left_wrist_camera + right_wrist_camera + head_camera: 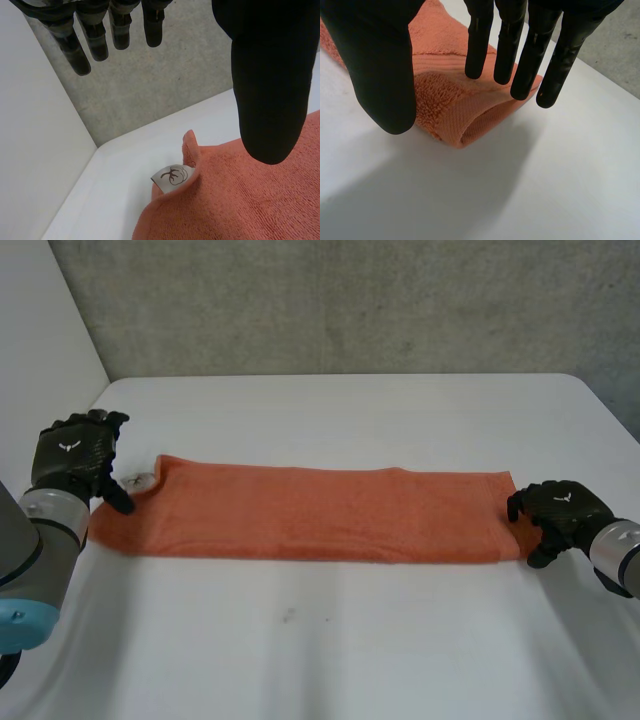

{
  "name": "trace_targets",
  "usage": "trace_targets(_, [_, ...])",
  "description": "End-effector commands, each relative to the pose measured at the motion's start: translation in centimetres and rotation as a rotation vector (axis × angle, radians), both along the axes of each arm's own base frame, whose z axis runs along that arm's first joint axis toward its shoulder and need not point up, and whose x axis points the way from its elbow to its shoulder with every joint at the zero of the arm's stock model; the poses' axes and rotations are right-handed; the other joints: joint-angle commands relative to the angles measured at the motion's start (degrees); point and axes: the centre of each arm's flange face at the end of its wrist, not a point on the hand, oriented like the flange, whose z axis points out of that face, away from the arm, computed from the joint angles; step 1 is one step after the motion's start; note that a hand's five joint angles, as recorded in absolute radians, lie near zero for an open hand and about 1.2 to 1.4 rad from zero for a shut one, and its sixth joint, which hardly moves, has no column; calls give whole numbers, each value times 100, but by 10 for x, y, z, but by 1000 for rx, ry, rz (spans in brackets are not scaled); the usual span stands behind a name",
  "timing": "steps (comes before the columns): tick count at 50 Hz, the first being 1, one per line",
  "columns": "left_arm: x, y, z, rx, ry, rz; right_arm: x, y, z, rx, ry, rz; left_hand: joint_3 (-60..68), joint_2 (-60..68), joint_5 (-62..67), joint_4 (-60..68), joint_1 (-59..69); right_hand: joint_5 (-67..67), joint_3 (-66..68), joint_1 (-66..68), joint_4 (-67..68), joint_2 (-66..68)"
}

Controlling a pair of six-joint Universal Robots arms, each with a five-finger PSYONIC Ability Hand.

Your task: Fold the laundry

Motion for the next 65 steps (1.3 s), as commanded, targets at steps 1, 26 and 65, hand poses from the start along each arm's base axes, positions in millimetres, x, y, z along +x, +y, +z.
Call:
trace_targets(1, [0, 1, -1, 3, -4, -1, 0, -3, -3, 5, -1, 0, 34, 56, -151, 37, -38, 1576, 1452, 1988, 1456, 1495])
trace_targets(26, [1, 3, 0, 18, -7, 1, -139, -77, 44, -202, 300, -404, 34, 56, -151, 37, -38, 4604, 4479, 5015, 4483, 4522])
trace_targets(65, [-21, 23, 7, 29, -6, -79, 261, 132, 35, -268, -63, 650, 34, 56, -151, 37, -38, -2396, -2521, -1985, -2517, -2478])
